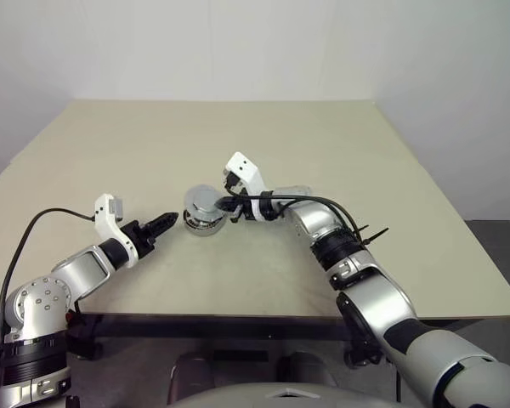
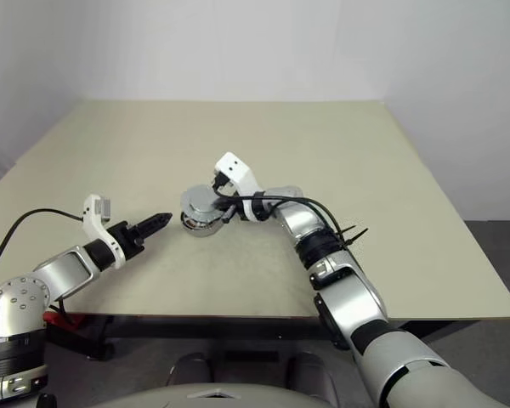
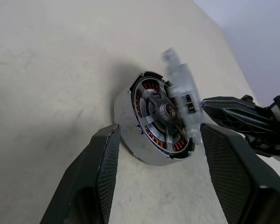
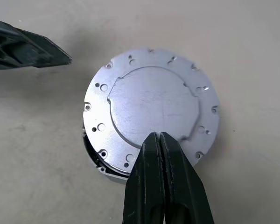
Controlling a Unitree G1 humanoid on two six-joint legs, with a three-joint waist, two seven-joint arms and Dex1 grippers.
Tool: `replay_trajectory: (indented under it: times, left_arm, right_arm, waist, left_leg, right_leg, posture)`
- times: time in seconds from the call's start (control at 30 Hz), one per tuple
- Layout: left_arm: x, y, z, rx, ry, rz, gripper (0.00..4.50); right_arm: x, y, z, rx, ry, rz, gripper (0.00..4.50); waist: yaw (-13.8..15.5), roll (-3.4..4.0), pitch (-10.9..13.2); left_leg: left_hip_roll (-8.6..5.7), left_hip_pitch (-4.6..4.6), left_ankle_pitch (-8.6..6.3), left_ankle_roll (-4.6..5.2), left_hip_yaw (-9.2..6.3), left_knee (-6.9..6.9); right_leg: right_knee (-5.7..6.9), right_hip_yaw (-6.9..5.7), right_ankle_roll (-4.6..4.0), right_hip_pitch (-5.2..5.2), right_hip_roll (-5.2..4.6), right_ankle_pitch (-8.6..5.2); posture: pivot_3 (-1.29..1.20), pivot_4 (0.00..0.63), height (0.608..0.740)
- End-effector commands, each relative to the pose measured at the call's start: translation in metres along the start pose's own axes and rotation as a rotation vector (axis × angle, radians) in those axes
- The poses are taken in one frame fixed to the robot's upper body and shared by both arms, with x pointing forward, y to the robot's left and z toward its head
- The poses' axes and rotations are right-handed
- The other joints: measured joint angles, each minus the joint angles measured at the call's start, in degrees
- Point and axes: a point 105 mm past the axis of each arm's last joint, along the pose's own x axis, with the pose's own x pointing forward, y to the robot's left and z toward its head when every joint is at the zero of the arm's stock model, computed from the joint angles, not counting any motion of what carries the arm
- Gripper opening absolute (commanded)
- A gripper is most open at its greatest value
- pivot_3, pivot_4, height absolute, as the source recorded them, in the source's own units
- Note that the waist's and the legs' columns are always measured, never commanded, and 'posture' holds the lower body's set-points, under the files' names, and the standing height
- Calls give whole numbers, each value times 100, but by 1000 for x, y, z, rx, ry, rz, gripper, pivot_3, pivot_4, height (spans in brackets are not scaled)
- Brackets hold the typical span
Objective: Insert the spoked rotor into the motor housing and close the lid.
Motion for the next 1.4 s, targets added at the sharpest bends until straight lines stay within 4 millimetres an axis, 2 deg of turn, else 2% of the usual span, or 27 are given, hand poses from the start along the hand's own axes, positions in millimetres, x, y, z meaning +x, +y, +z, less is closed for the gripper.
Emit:
replay_trajectory:
  times: [0.03, 0.23, 0.47, 0.57, 0.83, 0.93, 1.1, 1.27, 1.4]
  left_arm:
    - [-2, -7, 9, 35, -34, -17, 2886]
    - [0, -11, 5, 34, -22, -38, 2886]
    - [-1, -12, 1, 42, -22, -55, 2886]
    - [-2, -11, 0, 39, -25, -59, 2886]
    - [-9, -8, -5, 90, -9, -81, 2886]
    - [-14, -7, -3, 150, 2, -81, 2886]
    - [-16, -6, 3, 272, -13, -72, 2886]
    - [-12, -11, 8, 337, -36, -92, 2886]
    - [-11, -11, 9, 348, -42, -96, 2886]
  right_arm:
    - [5, 0, 10, -16, -25, -11, 16]
    - [19, 13, -2, 12, -4, 9, 16]
    - [21, 9, -15, 22, 26, -14, 16]
    - [18, 7, -10, 16, 11, -7, 16]
    - [10, 14, 8, -31, -71, 52, 16]
    - [4, 17, 27, -33, -203, 73, 16]
    - [-5, 21, 49, -19, -333, 124, 16]
    - [-3, 22, 51, -39, -355, 118, 1095]
    - [4, 12, 36, -23, -317, 36, 2398]
  waist:
    - [0, 0, 0]
    - [-3, 0, 0]
    - [-2, 2, 0]
    - [-1, 2, 0]
    - [1, 2, 0]
    - [1, 2, 1]
    - [1, 5, 4]
    - [1, 6, 4]
    - [-2, 6, 4]
  left_leg:
    - [0, 1, 0, 0, 0, 0]
    - [0, 6, -1, 2, 0, -1]
    - [0, 20, -2, 3, 0, -1]
    - [0, 21, -2, 2, 0, -1]
    - [0, 15, -2, 3, -1, -5]
    - [1, 10, -4, 5, -1, -13]
    - [1, 8, -5, 7, 0, -14]
    - [1, 10, -4, 6, 0, -14]
    - [1, 10, -4, 6, 0, -16]
  right_leg:
    - [-1, 0, 0, 2, 0, 0]
    - [-1, 0, 0, 6, 0, 0]
    - [-1, 0, 6, 19, -1, -4]
    - [0, 0, 35, 20, 0, -20]
    - [-8, 0, 35, 19, 0, -21]
    - [-12, -1, 4, 14, 0, -3]
    - [-15, -2, 2, 9, 0, -2]
    - [-14, -2, 4, 11, 0, -3]
    - [-14, -2, 3, 10, 0, -3]
  posture:
    - [0, 0, 740]
    - [0, 0, 740]
    - [0, 0, 740]
    - [0, 0, 740]
    - [0, 0, 740]
    - [0, 0, 740]
    - [0, 0, 740]
    - [0, 0, 740]
    - [0, 0, 740]
